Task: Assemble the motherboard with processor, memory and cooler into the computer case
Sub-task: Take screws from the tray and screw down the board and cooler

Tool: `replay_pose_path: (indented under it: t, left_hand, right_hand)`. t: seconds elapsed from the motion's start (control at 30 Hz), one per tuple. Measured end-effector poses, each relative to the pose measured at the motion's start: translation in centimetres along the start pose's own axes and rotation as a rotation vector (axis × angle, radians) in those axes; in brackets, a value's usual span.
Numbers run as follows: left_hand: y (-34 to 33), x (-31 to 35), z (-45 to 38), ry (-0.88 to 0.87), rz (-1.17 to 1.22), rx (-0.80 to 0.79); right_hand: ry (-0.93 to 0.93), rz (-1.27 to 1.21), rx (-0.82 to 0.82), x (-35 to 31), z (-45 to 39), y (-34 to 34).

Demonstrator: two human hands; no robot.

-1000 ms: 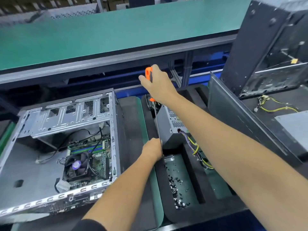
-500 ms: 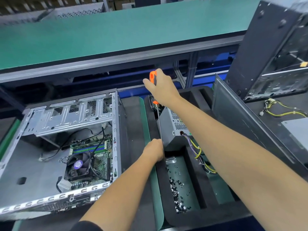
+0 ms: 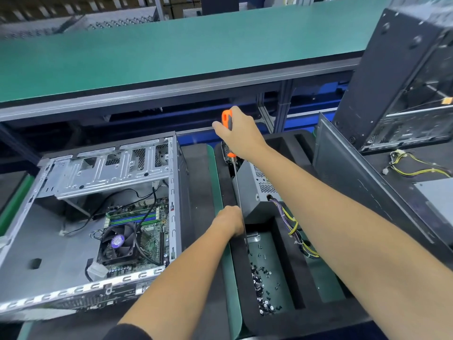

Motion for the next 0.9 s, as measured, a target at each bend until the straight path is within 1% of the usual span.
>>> replay_pose_path:
  t: [0.1, 0.27, 0.37, 0.47, 0.57, 0.7, 0.77, 0.83, 0.9]
  left_hand:
    - [0.7, 0.1, 0.3, 0.004, -0.037, -0.009]
    - [2.6, 0.7, 0.9, -0.032, -0.103, 0.019]
    - [4.2, 1.1, 1.6, -0.06, -0.066, 0.021]
    - [6.4, 0.7, 2.3, -0.083, 0.084, 0.095]
    - [8.7, 0.0, 3.5, -0.193, 0.348, 0.18]
    - [11.7, -1.5, 5.2, -0.312, 0.546, 0.303]
    - [12.7, -2.6, 5.8, -0.357, 0.686, 0.304]
    - [13.3, -3.5, 6.5, -0.4, 0.82, 0.262]
    - [13.9, -4.9, 7.3, -0.405, 0.908, 0.262]
  right_hand:
    - [0.007, 0.004, 0.004, -0.2, -0.1, 0.1]
    - [0.018, 0.011, 0.032, -0.3, -0.3, 0.3]
    - [0.015, 0.014, 0.076, -0.8, -0.6, 1.5]
    - [0.017, -0.058, 0.149, -1.8, -1.3, 4.0]
    - [0.04, -0.118, 0.248, -3.3, -2.0, 6.8]
    - [0.068, -0.183, 0.383, -5.4, -2.4, 10.0]
    - [0.074, -0.231, 0.441, -6.3, -2.5, 11.1]
    - [0.086, -0.289, 0.486, -7.2, -2.6, 11.9]
    - [0.069, -0.311, 0.542, -8.1, -2.6, 12.5]
Point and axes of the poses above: each hand's wrist, its own z-axis away from the middle knuckle, its own y-axis out of the back of the hand, x = y × z, the point moved 9 cm from there along -z, towards the middle knuckle, and after that the axes turned 10 degrees about -x, right-handed, at the moved point
